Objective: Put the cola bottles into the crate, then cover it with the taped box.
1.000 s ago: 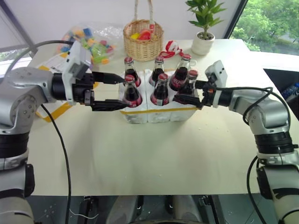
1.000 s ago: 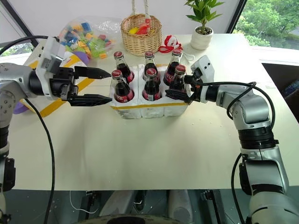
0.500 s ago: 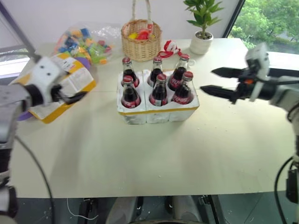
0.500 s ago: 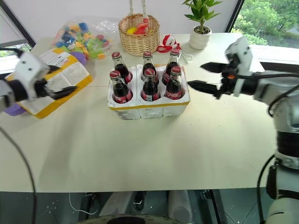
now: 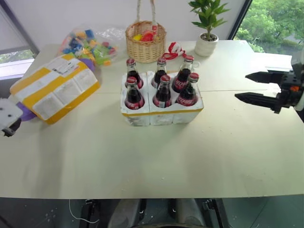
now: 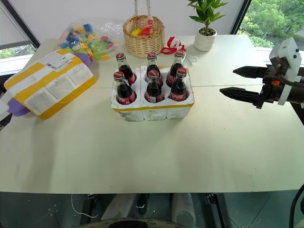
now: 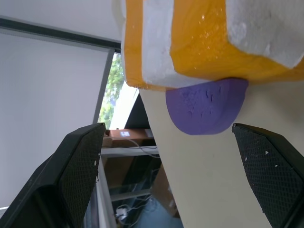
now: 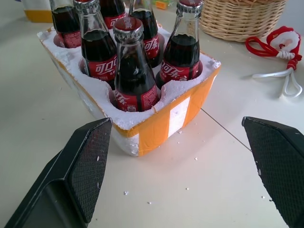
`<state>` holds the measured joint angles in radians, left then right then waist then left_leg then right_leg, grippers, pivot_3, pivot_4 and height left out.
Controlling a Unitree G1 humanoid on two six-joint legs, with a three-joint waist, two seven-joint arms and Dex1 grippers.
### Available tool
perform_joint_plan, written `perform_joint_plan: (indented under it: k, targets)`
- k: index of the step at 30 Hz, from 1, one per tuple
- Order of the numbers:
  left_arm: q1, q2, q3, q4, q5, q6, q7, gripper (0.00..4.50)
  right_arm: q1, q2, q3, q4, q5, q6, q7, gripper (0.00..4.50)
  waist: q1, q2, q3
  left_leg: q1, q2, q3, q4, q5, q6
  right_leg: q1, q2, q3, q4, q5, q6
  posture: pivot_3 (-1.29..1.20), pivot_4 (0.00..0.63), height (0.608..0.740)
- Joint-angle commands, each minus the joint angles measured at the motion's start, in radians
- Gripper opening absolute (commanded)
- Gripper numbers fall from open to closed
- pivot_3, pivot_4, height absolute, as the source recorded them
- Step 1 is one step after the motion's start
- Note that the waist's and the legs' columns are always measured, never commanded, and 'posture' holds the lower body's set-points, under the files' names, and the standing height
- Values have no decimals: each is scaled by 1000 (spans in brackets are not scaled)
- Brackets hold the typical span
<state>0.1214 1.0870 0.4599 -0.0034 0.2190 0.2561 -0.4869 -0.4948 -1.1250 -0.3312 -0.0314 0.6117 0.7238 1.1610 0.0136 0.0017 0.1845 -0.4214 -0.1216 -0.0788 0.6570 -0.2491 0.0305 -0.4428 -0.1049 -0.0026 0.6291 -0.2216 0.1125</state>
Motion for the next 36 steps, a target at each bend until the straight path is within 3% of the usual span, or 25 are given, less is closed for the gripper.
perform_joint_plan:
  k: [1,9,23,31,33,36]
  targets:
    - [-31,-30,-47,36,24,-20,34,4500,-31,-11,-24,-17,15,-13,-6,4479,0,0,0,0,0,0,0,0,0,0,0,0,0,0,0,0,150,732]
    - [-136,-65,-207,236,96,-128,119,4500,-50,-28,-40,-18,22,8,-11,4479,0,0,0,0,0,0,0,0,0,0,0,0,0,0,0,0,150,732]
    - [-552,-113,-485,820,262,-409,428,4500,-16,-49,-103,-45,40,40,-45,4479,-1,0,-1,0,-1,0,1,1,0,0,0,0,1,0,0,0,150,732]
    - [-620,-97,-528,897,263,-470,437,646,21,-68,-139,-18,41,49,-44,4500,0,0,-1,0,-1,0,1,1,2,0,0,0,2,0,0,0,150,732]
    - [-632,-92,-531,897,264,-469,436,275,22,-68,-145,-5,49,63,-44,4500,0,0,-1,0,-1,0,2,1,2,0,0,0,2,0,0,0,150,732]
    - [-649,-80,-522,868,255,-465,426,273,44,-67,-142,9,13,22,-46,4500,1,0,-1,0,-1,0,2,2,2,0,0,0,2,0,0,0,150,732]
